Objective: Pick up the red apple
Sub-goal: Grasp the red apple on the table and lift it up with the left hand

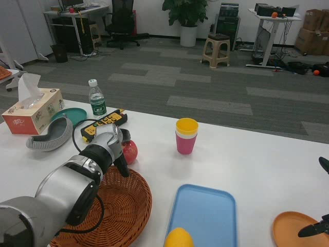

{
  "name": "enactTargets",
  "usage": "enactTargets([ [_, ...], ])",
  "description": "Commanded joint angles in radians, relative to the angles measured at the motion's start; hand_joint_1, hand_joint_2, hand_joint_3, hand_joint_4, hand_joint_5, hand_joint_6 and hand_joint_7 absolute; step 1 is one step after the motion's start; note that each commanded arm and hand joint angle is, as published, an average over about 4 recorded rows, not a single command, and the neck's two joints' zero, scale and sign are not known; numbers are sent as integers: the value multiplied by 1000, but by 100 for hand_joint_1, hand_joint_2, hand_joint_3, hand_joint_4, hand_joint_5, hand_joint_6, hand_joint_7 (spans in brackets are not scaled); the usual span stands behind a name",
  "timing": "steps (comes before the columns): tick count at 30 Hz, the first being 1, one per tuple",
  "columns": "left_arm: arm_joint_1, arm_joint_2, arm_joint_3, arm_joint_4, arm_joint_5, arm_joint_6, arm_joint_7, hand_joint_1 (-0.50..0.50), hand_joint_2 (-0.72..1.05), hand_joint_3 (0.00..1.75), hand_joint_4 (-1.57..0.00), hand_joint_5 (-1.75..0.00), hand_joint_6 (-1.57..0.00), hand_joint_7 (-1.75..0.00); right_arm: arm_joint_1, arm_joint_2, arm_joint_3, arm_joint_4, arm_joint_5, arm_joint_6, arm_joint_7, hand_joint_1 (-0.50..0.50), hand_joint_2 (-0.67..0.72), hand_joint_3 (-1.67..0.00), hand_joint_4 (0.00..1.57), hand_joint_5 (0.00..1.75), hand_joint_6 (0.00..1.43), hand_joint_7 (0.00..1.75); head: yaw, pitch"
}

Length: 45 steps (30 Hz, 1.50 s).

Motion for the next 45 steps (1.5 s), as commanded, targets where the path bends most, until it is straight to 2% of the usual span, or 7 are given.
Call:
enactTargets([
  [1,29,-29,11,58,0,-10,-2,-50,25,0,0,-72,0,-42,2,-5,-1,1,6,-1,-8,-46,53,0,63,0,0,0,-1,0],
  [7,18,-67,122,64,-2,-55,66,-50,21,0,0,-72,0,-42,2,-4,-1,-1,6,-1,-8,-46,53,0,63,0,0,0,-2,-1],
  [15,18,-104,277,64,-50,-51,65,-50,16,0,0,-72,0,-42,2,-4,-1,-1,6,-1,-8,-46,53,0,63,0,0,0,0,-4],
  [22,16,-98,274,63,-120,-18,39,-50,34,0,0,-62,0,-42,3,-4,-1,-1,6,-1,-8,-46,53,0,63,0,0,0,1,-5],
  [27,13,-94,274,62,-134,-1,23,-50,34,0,0,-62,0,-42,4,-4,-2,-1,6,-1,-8,-46,53,0,63,0,0,0,4,-6],
  [33,12,-95,274,63,-131,-9,32,-50,16,0,0,-64,0,-47,4,-4,-1,1,6,-1,-8,-46,53,0,63,0,0,0,5,-7],
  [45,42,-90,222,-20,-250,-52,61,-50,25,0,0,-72,0,-42,6,-3,-2,-2,6,-1,-8,-46,50,0,62,0,0,0,-10,-13],
])
